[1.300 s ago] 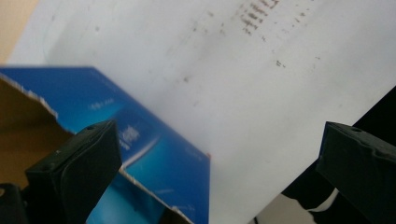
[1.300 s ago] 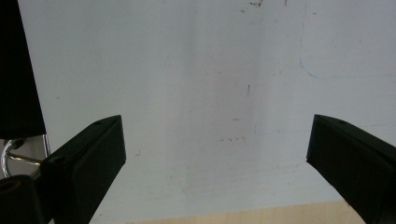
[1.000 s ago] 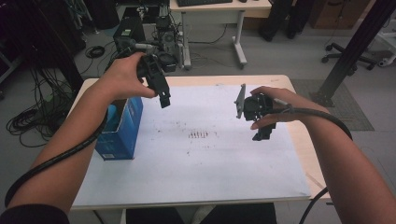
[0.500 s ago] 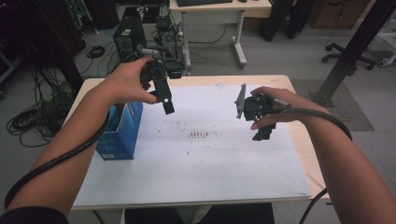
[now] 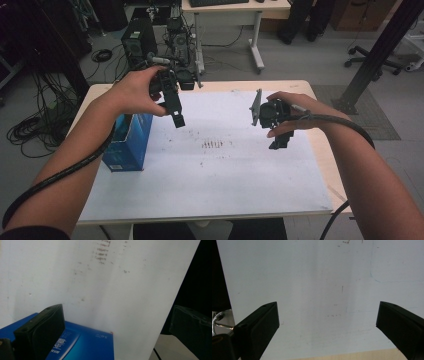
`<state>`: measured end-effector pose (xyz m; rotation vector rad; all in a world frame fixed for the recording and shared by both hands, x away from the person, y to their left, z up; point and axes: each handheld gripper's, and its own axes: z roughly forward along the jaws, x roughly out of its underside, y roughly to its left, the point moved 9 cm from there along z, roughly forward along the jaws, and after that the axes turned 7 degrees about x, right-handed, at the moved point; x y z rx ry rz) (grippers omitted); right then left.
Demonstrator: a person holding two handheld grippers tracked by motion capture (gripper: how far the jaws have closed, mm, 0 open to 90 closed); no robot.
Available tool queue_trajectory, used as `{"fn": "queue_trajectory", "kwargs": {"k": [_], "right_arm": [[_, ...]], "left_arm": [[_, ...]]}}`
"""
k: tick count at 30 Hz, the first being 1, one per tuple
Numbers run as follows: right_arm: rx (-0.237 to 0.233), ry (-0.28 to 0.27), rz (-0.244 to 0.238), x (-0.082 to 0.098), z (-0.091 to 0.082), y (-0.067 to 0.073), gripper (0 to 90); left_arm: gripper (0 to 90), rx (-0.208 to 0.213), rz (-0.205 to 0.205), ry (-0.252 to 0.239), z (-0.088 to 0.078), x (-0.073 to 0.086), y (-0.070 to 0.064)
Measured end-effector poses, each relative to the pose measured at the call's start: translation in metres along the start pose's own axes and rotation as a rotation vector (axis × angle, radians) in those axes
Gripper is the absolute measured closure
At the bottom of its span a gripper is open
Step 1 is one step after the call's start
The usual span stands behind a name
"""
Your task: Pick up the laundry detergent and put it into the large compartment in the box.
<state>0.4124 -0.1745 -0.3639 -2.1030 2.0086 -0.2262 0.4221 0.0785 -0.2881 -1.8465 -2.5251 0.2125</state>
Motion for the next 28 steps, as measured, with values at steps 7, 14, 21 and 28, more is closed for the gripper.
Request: {"fn": "queue_trajectory", "kwargs": {"k": [7, 14, 21, 28], "right_arm": [[-0.008, 0.003, 0.005, 0.0022, 0.0017, 0.0018, 4.4], [-0.006, 0.004, 0.004, 0.0007, 0.0009, 0.0014, 4.4], [-0.005, 0.002, -0.003, -0.0018, -0.0006, 0.0010, 4.3], [0.000, -0.015, -0.008, -0.0048, -0.0014, 0.0016, 4.3]], "left_arm": [[0.2, 0.006, 0.005, -0.004, 0.0016, -0.0020, -0.0019], [0.2, -0.001, -0.001, 0.002, 0.0007, 0.0012, -0.0021], [0.2, 0.001, -0.007, 0.004, 0.0010, 0.0036, -0.0028], [0.2, 0.019, -0.018, -0.064, -0.0025, 0.0016, -0.0043]]}}
